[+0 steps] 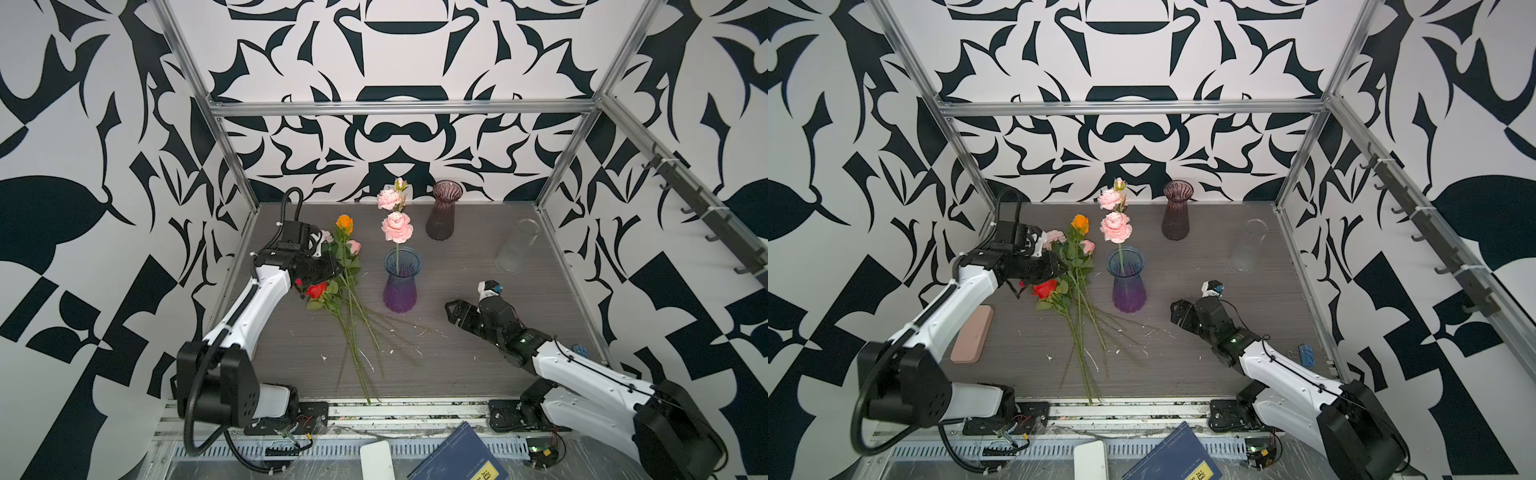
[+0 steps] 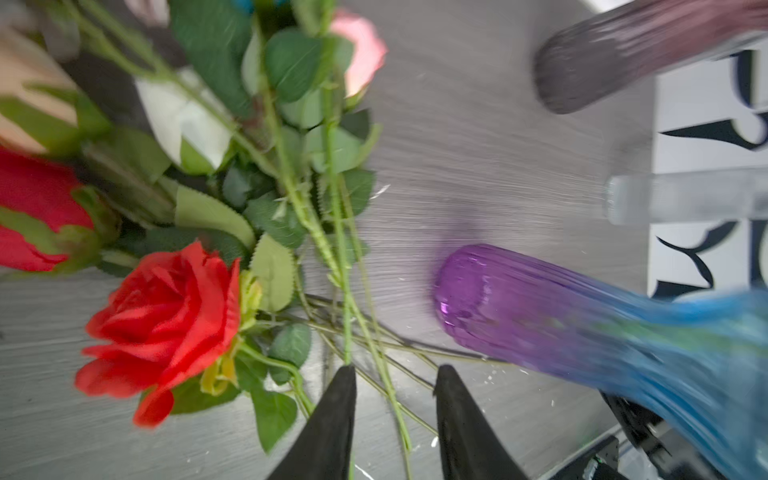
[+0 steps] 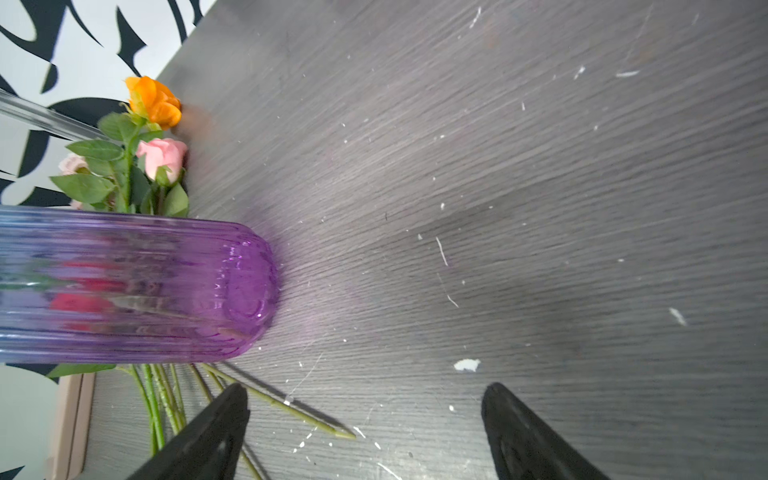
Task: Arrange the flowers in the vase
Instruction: 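Open the left gripper and move it back to the rose bunch, then close the left gripper on a pink rose stem and lift it upward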
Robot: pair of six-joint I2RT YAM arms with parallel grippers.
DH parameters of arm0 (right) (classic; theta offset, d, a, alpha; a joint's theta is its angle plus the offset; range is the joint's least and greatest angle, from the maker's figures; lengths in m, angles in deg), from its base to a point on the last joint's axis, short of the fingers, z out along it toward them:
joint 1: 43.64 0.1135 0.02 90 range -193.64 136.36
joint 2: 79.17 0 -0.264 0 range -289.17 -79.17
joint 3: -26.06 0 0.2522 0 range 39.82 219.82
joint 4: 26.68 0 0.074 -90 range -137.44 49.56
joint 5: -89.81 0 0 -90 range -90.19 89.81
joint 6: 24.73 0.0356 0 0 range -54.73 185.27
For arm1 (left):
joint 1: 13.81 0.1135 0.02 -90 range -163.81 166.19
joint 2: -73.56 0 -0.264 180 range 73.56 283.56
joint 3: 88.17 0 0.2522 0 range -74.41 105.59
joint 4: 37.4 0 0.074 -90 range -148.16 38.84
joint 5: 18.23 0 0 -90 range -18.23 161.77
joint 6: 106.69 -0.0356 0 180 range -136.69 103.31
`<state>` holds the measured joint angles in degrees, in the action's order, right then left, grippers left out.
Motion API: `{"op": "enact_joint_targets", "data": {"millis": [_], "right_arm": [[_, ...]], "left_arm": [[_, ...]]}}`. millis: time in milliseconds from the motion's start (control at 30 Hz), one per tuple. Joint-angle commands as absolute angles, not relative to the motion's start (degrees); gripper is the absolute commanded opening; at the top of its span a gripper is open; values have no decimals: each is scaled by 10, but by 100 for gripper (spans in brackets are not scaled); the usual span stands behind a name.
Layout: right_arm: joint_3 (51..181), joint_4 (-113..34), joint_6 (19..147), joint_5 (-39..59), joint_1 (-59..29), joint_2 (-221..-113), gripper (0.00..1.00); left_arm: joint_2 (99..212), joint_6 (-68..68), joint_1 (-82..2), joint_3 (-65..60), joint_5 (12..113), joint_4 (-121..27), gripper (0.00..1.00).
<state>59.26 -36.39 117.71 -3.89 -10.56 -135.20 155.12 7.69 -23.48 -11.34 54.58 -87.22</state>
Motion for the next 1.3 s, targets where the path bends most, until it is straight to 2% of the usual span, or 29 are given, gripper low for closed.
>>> {"op": "enact_joint_targets", "data": {"millis": [0,467,733,933,1167,1267], "right_arm": [[591,-351,1183,-52,-108,-1329,92],[590,-360,1179,-52,-109,-1315,92],[592,-361,1177,-50,-110,-1318,92],[601,-365,1176,-48,-113,-1326,92],[608,-372,1171,-48,-116,-1323,92],[607,-371,1171,-49,-117,-1318,92]], "left_arm": [[1583,106,-231,-120,537,-857,40],[1745,159,-231,-71,570,-814,35],[1788,165,-231,-35,591,-816,33],[1803,163,-231,-26,580,-806,20],[1812,165,-228,-13,577,-809,20],[1800,175,-220,-22,563,-797,8]]}}
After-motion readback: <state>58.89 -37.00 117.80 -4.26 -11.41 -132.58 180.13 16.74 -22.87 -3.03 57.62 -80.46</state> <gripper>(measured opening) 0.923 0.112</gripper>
